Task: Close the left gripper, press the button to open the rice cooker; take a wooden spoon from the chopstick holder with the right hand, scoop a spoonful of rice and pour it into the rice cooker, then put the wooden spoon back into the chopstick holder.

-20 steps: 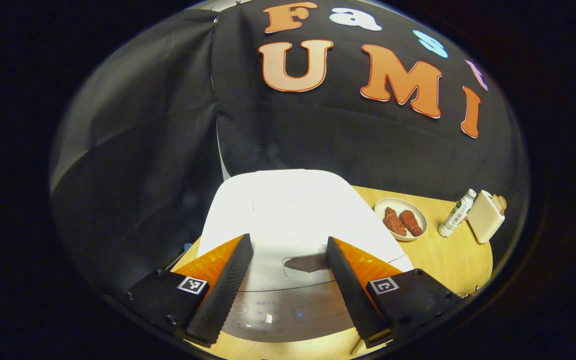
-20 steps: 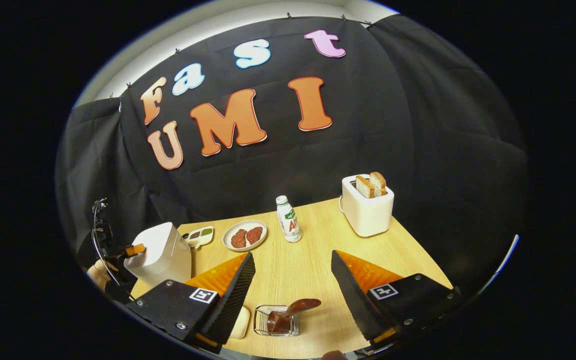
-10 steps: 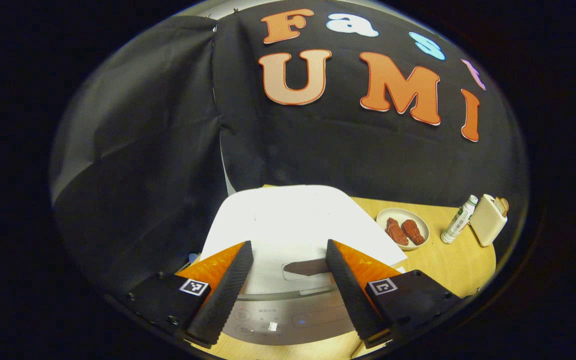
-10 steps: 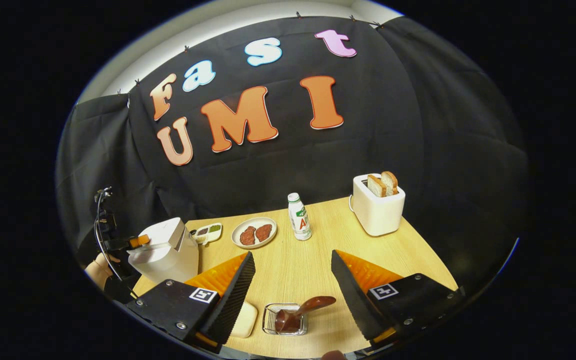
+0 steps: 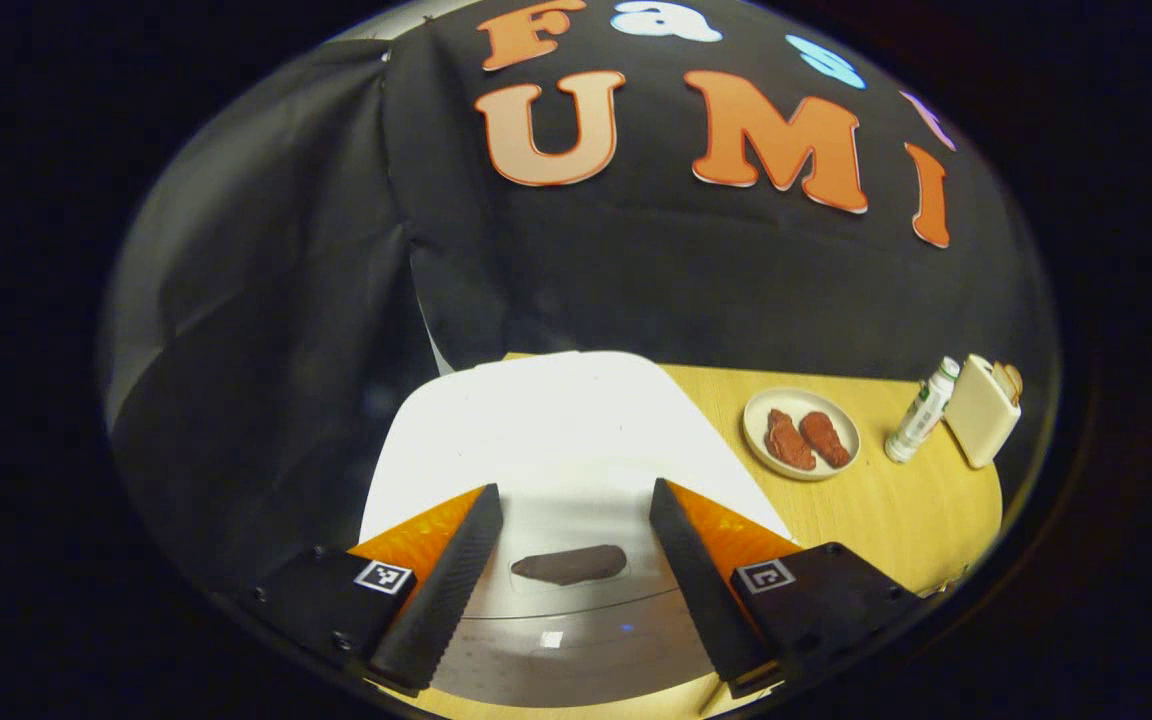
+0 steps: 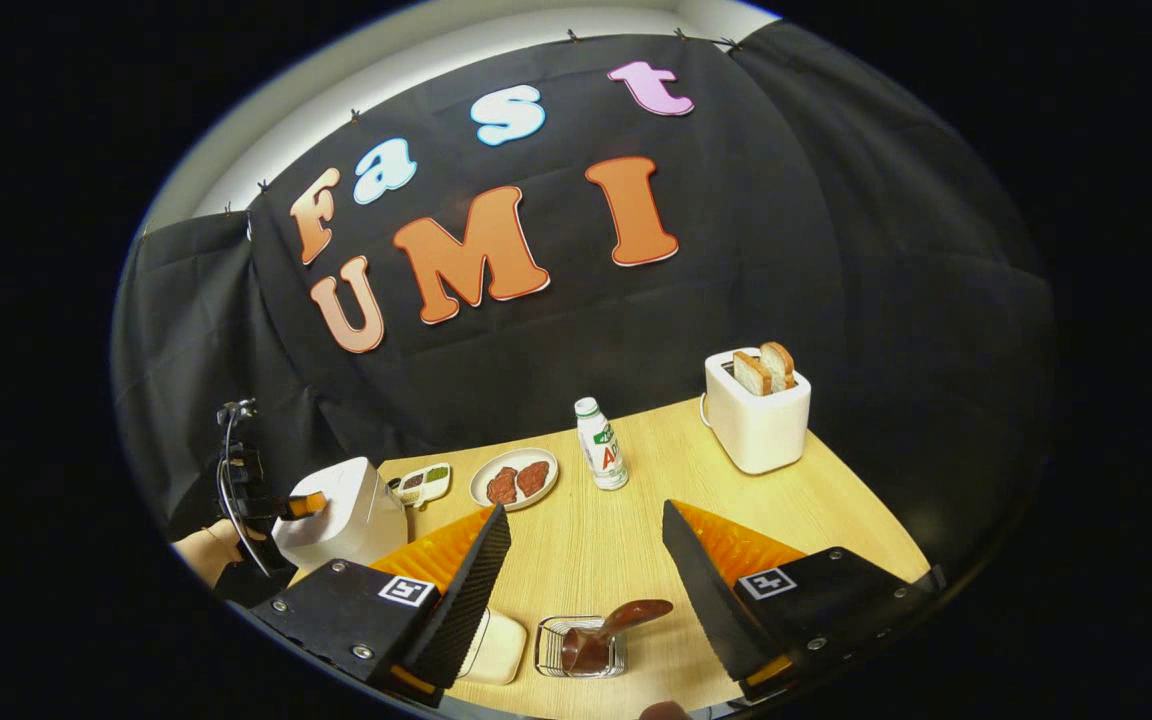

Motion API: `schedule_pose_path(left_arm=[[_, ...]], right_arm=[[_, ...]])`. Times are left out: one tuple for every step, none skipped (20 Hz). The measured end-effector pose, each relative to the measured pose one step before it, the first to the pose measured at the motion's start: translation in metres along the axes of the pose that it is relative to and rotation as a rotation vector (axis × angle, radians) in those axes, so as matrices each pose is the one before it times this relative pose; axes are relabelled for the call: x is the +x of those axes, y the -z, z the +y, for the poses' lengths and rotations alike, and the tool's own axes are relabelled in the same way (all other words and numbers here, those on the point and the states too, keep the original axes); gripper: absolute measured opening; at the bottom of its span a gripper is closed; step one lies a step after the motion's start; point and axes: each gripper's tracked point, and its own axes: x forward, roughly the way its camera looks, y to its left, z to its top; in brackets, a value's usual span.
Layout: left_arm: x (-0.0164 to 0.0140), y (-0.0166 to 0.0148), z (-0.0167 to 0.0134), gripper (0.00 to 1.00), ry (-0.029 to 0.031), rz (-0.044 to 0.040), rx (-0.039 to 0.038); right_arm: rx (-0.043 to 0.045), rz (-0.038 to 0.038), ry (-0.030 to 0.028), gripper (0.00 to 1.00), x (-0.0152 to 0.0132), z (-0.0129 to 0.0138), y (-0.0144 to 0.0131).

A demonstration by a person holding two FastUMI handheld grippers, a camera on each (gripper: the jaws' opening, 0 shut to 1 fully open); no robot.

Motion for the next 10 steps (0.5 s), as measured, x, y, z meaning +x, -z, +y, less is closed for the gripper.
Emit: schedule_pose_path(left_arm=[[0.01858, -0.00854, 0.00982, 1.00, 0.00701, -0.01884, -0.00673], [0.00557, -0.00319, 0.00968, 1.00, -0.00063, 0.03335, 0.01495], [0.00657, -0.00603, -0.00227, 1.00, -0.00265, 0.00696, 0.01038], [-0.02880, -0.00240, -0.01483, 1.00, -0.00729, -0.00347, 0.00254], [-0.01777, -0.00559, -0.00619, 1.00, 0.01048, -0.02772, 0.00019], [-0.00607, -0.00230, 0.00675, 1.00, 0.00580, -0.02959, 0.00671], [-0.00587, -0.00574, 0.00156, 1.00, 0.00026, -0.03623, 0.01323], [-0.01393, -0.01241, -0.00622, 1.00, 0.00622, -0.04740, 0.01330], [-0.01570, -0.01318, -0.00651, 1.00, 0.01321, -0.03849, 0.00375], [-0.01832, -0.01642, -0.00489, 1.00, 0.01990, -0.04139, -0.00647]], right_arm=[[0.00911, -0.00872, 0.00036, 0.95, -0.00209, -0.00052, -0.00334], [0.00640, -0.00801, 0.00321, 0.95, -0.00088, -0.00201, -0.00214], [0.00381, -0.00467, 0.00412, 0.95, -0.00049, -0.00236, -0.00048], [-0.00223, -0.00093, 0.00237, 0.95, -0.00046, -0.00090, -0.00034], [-0.00817, -0.00163, 0.00352, 0.95, -0.00158, -0.00034, -0.00170], [-0.01490, -0.00434, 0.00358, 0.95, -0.00136, -0.00141, -0.00328], [-0.01817, -0.00711, 0.00676, 0.95, -0.00056, -0.00082, -0.00340], [-0.01878, -0.00951, 0.00634, 0.95, -0.00085, -0.00079, -0.00601], [-0.01704, -0.01125, 0.00503, 0.95, 0.00004, -0.00065, -0.00624], [-0.01489, -0.00929, 0.00281, 0.95, -0.00081, 0.00007, -0.00630]])
